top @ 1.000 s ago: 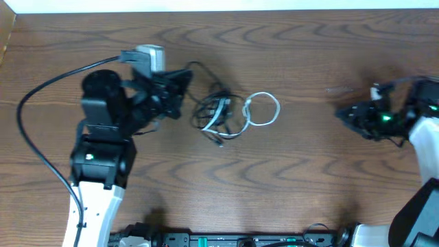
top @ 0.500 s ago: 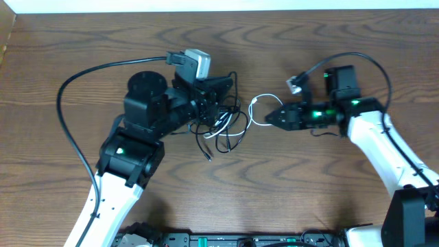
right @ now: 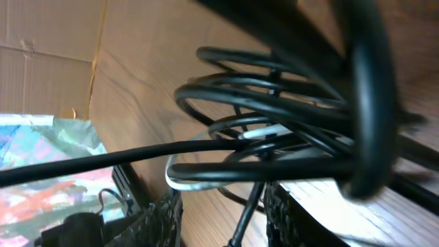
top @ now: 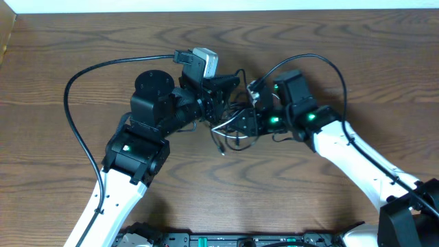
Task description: Untangle cables
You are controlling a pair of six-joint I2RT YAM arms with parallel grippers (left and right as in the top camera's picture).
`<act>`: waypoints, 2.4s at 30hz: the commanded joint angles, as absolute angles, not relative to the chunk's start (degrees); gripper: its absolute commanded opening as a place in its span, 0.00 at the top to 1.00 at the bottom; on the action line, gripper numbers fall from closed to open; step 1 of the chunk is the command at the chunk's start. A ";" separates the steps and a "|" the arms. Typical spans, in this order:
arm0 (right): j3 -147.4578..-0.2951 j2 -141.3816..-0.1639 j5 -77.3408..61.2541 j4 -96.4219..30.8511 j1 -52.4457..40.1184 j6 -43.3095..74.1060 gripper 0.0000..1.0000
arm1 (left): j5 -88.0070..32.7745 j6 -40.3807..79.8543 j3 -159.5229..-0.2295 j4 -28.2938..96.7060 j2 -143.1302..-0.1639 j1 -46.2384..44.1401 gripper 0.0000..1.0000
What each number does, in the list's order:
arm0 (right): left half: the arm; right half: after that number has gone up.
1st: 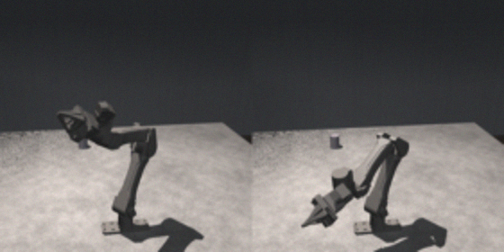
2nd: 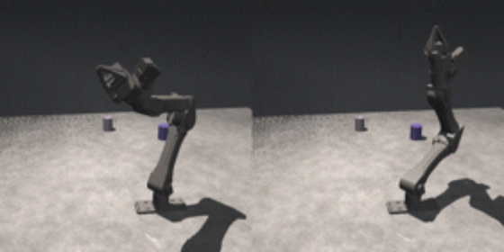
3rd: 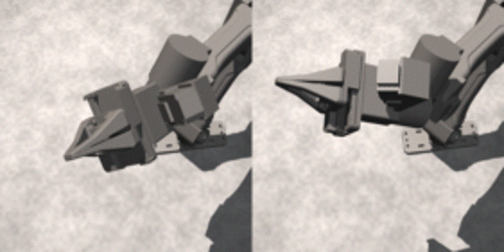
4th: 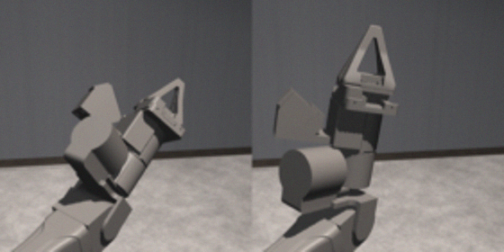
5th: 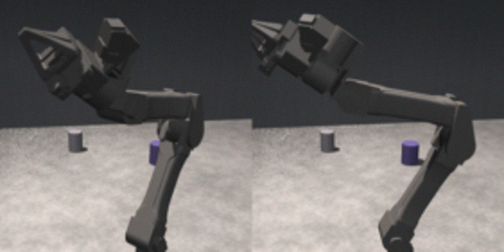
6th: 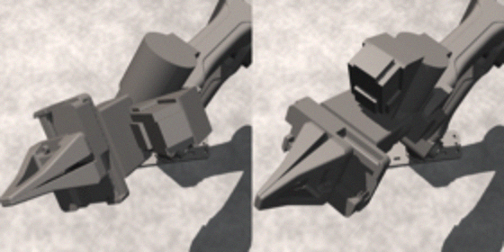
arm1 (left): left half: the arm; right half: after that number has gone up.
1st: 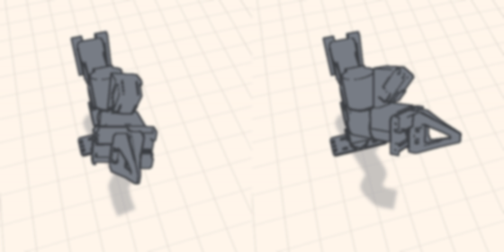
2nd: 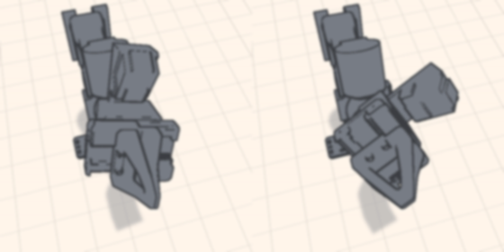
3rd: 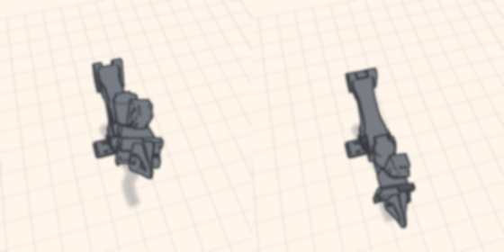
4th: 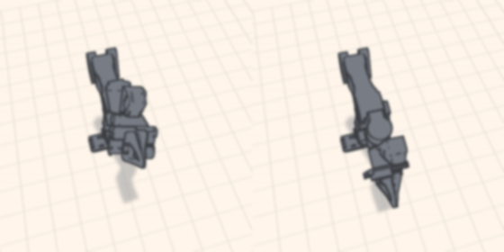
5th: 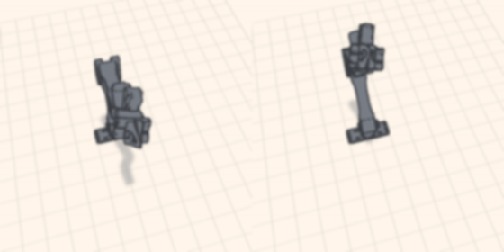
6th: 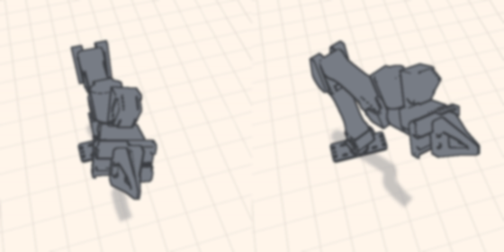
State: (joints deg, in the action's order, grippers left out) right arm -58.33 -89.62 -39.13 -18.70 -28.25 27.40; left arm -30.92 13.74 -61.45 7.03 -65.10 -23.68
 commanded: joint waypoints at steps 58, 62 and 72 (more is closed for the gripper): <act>-58.35 -64.75 -17.41 -30.65 -18.61 28.12 0.99 | -18.33 8.60 -62.11 15.92 -74.76 -23.81 0.92; -58.35 -61.36 -17.50 -34.39 -10.39 27.51 0.99 | -17.74 8.60 -62.11 16.51 -78.67 -23.81 0.92; -58.35 -57.65 -17.72 -35.64 4.97 24.05 0.99 | -0.89 8.60 -62.11 19.07 -83.46 -21.08 0.92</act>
